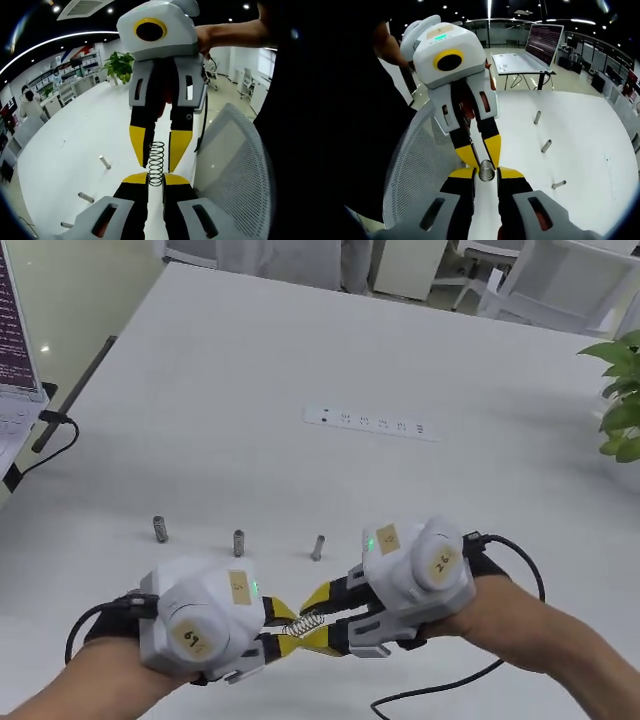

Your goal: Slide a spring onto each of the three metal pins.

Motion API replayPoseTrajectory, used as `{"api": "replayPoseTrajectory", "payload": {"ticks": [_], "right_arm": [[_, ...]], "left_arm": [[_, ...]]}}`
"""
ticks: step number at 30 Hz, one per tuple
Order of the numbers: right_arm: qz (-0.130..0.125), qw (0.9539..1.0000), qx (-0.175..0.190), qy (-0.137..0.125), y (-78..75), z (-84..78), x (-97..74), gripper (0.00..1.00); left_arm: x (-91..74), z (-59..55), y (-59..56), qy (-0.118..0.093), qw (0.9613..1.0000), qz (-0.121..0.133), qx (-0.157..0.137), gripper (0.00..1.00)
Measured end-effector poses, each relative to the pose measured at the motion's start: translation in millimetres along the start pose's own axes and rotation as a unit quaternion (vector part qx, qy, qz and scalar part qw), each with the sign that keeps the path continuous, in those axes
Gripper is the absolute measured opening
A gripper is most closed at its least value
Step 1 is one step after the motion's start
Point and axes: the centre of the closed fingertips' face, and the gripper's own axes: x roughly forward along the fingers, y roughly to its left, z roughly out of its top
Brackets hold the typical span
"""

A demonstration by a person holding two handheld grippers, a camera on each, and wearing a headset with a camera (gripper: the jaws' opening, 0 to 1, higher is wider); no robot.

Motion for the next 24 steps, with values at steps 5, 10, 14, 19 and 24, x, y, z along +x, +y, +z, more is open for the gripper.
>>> {"api": "replayPoseTrajectory", "payload": {"ticks": [5, 10, 14, 19, 24], "right_arm": [[0.006, 0.9999, -0.013, 0.006, 0.7, 0.0, 1.3, 0.09], [0.003, 0.9999, -0.010, 0.002, -0.2, 1.2, 3.0, 0.09], [0.002, 1.0000, -0.006, 0.000, -0.8, 1.6, 5.3, 0.09], [0.004, 1.0000, -0.003, 0.000, 0.2, 3.1, 7.6, 0.09], [0.000, 1.0000, 0.003, -0.001, -3.1, 3.4, 7.6, 0.09]], "left_arm": [[0.0, 0.8, 0.2, -0.001, 1.0000, -0.001, 0.003, 0.02], [-0.8, -1.0, 1.5, -0.002, 1.0000, 0.000, -0.001, 0.02], [-2.1, -3.4, 2.2, -0.008, 0.9999, 0.001, -0.013, 0.03], [-4.7, -7.4, 2.4, -0.011, 0.9996, 0.006, -0.026, 0.03], [-9.3, -15.8, 5.4, -0.010, 0.9991, 0.012, -0.039, 0.08]]}}
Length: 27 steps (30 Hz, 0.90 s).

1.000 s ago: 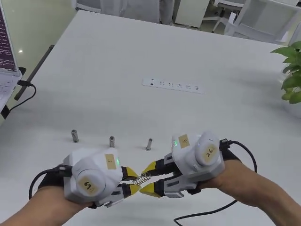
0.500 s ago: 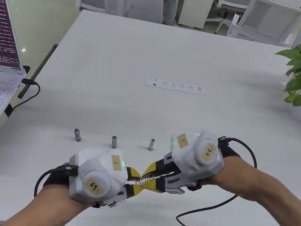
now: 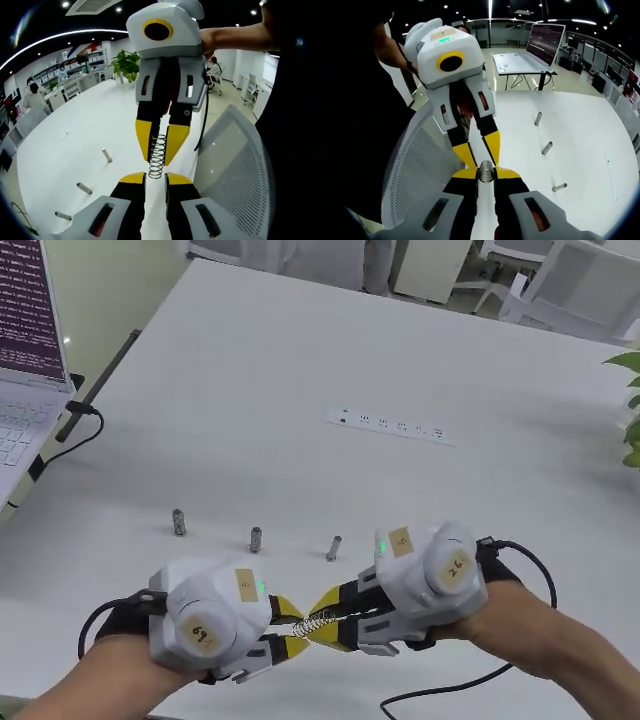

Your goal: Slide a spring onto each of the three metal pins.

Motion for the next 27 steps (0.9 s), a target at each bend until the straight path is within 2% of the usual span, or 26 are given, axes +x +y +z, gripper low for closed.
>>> {"api": "replayPoseTrajectory", "payload": {"ticks": [7, 12, 15, 20, 27], "right_arm": [[-0.013, 0.9998, 0.016, 0.001, -9.3, -5.7, -2.0, 0.09], [-0.020, 0.9995, 0.025, 0.007, -12.2, -10.7, -2.0, 0.09], [-0.025, 0.9991, 0.032, 0.009, -15.0, -13.9, -1.9, 0.09], [-0.037, 0.9982, 0.044, 0.017, -22.9, -22.2, -1.7, 0.09], [-0.062, 0.9955, 0.062, 0.038, -39.0, -37.7, -4.6, 0.09]], "left_arm": [[-10.5, -6.2, 10.4, -0.016, 0.9988, 0.018, -0.043, 0.12], [-16.7, -14.9, 17.1, -0.018, 0.9974, 0.031, -0.062, 0.15], [-21.4, -16.6, 20.5, -0.028, 0.9952, 0.039, -0.085, 0.15], [-28.5, -22.9, 27.9, -0.030, 0.9926, 0.055, -0.104, 0.16], [-41.2, -28.9, 44.1, -0.044, 0.9862, 0.083, -0.136, 0.18]]}}
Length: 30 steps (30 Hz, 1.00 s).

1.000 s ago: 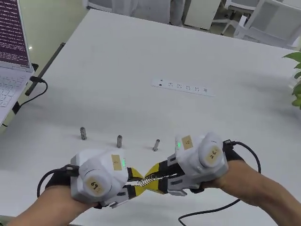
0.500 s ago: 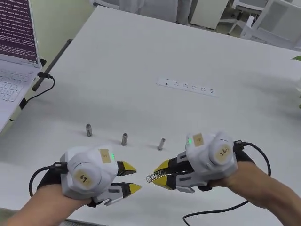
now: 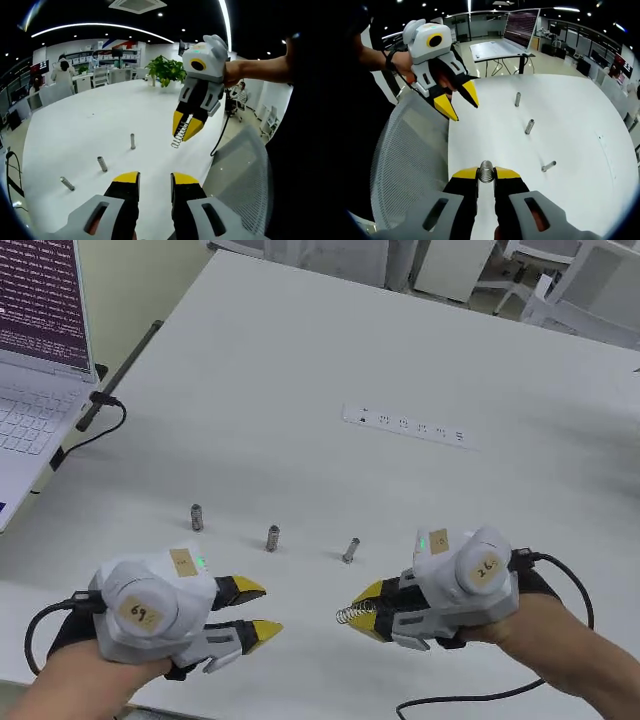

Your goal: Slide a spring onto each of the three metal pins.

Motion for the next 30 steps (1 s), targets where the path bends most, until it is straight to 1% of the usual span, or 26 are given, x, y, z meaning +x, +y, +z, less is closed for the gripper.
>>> {"api": "replayPoseTrajectory", "payload": {"ticks": [4, 5, 8, 9, 10, 13, 17, 24, 30], "right_arm": [[-0.013, 0.9998, 0.015, 0.001, -12.5, -4.8, -2.4, 0.09], [-0.014, 0.9998, 0.016, 0.002, -13.4, -5.2, -2.5, 0.09], [-0.026, 0.9993, 0.025, 0.007, -23.3, -9.6, -5.1, 0.09], [-0.028, 0.9992, 0.027, 0.008, -25.8, -10.6, -5.9, 0.09], [-0.031, 0.9990, 0.029, 0.009, -29.5, -12.4, -7.1, 0.09], [-0.041, 0.9984, 0.036, 0.014, -38.3, -16.4, -10.2, 0.09], [-0.052, 0.9975, 0.041, 0.021, -49.5, -21.6, -14.0, 0.09], [-0.062, 0.9966, 0.047, 0.027, -63.7, -25.7, -17.9, 0.09], [-0.068, 0.9959, 0.047, 0.037, -74.2, -30.2, -18.8, 0.09]], "left_arm": [[-6.0, -1.8, 10.2, -0.005, 0.9998, 0.016, -0.013, 0.19], [-6.5, -2.0, 11.0, -0.005, 0.9997, 0.017, -0.014, 0.19], [-11.7, -4.0, 20.2, -0.011, 0.9991, 0.030, -0.029, 0.20], [-12.4, -4.3, 21.4, -0.012, 0.9990, 0.032, -0.030, 0.20], [-15.5, -5.6, 26.0, -0.014, 0.9985, 0.040, -0.035, 0.20], [-21.6, -7.2, 34.4, -0.021, 0.9970, 0.054, -0.052, 0.21], [-29.4, -12.5, 44.5, -0.023, 0.9952, 0.072, -0.063, 0.22], [-40.1, -20.5, 56.7, -0.024, 0.9923, 0.094, -0.078, 0.25], [-47.5, -25.3, 63.1, -0.022, 0.9902, 0.109, -0.085, 0.27]]}}
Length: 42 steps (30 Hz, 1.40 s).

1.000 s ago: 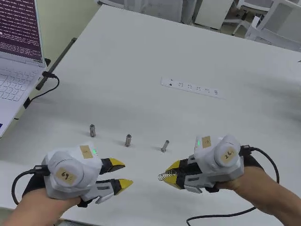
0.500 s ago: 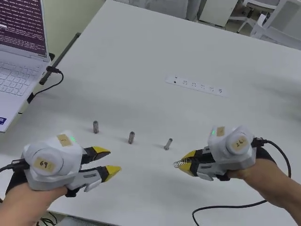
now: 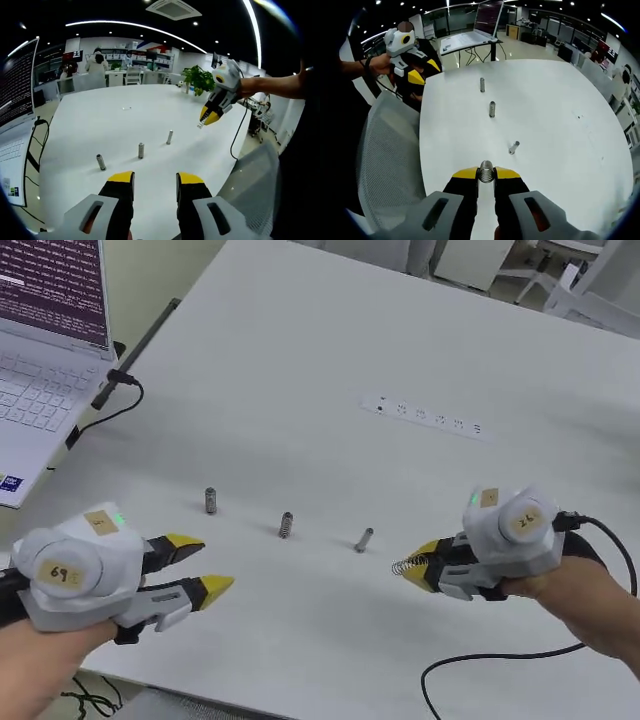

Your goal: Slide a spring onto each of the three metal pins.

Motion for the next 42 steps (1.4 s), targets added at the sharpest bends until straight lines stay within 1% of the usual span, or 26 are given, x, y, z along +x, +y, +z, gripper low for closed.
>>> {"api": "replayPoseTrajectory", "payload": {"ticks": [8, 11, 13, 17, 23, 28, 34, 39, 42], "right_arm": [[-0.010, 0.9998, -0.004, 0.014, -16.2, -1.0, 1.4, 0.09], [-0.012, 0.9997, -0.004, 0.020, -22.4, -2.7, 4.9, 0.09], [-0.012, 0.9996, -0.005, 0.024, -26.3, -3.8, 9.3, 0.09], [-0.009, 0.9996, -0.004, 0.026, -30.9, -1.9, 16.3, 0.09], [-0.009, 0.9994, -0.009, 0.033, -39.0, 2.4, 26.7, 0.09], [-0.007, 0.9989, -0.018, 0.042, -47.6, 6.7, 36.2, 0.09], [-0.003, 0.9984, -0.029, 0.048, -57.1, 13.5, 46.4, 0.09], [0.005, 0.9977, -0.039, 0.055, -59.1, 18.3, 54.5, 0.09], [0.009, 0.9969, -0.046, 0.063, -59.5, 17.5, 60.2, 0.09]], "left_arm": [[-7.3, -8.3, 12.1, 0.004, 0.9998, 0.018, -0.011, 0.32], [-9.1, -11.7, 15.2, 0.008, 0.9996, 0.022, -0.014, 0.36], [-10.5, -14.0, 17.6, 0.011, 0.9995, 0.027, -0.012, 0.38], [-12.9, -16.7, 22.2, 0.013, 0.9992, 0.033, -0.016, 0.40], [-17.4, -22.6, 32.0, 0.020, 0.9983, 0.049, -0.024, 0.49], [-21.5, -25.9, 37.4, 0.023, 0.9976, 0.058, -0.031, 0.52], [-24.2, -28.7, 39.7, 0.025, 0.9969, 0.064, -0.038, 0.53], [-25.1, -30.3, 40.1, 0.025, 0.9964, 0.068, -0.045, 0.53], [-25.6, -31.4, 39.7, 0.026, 0.9962, 0.068, -0.048, 0.53]]}}
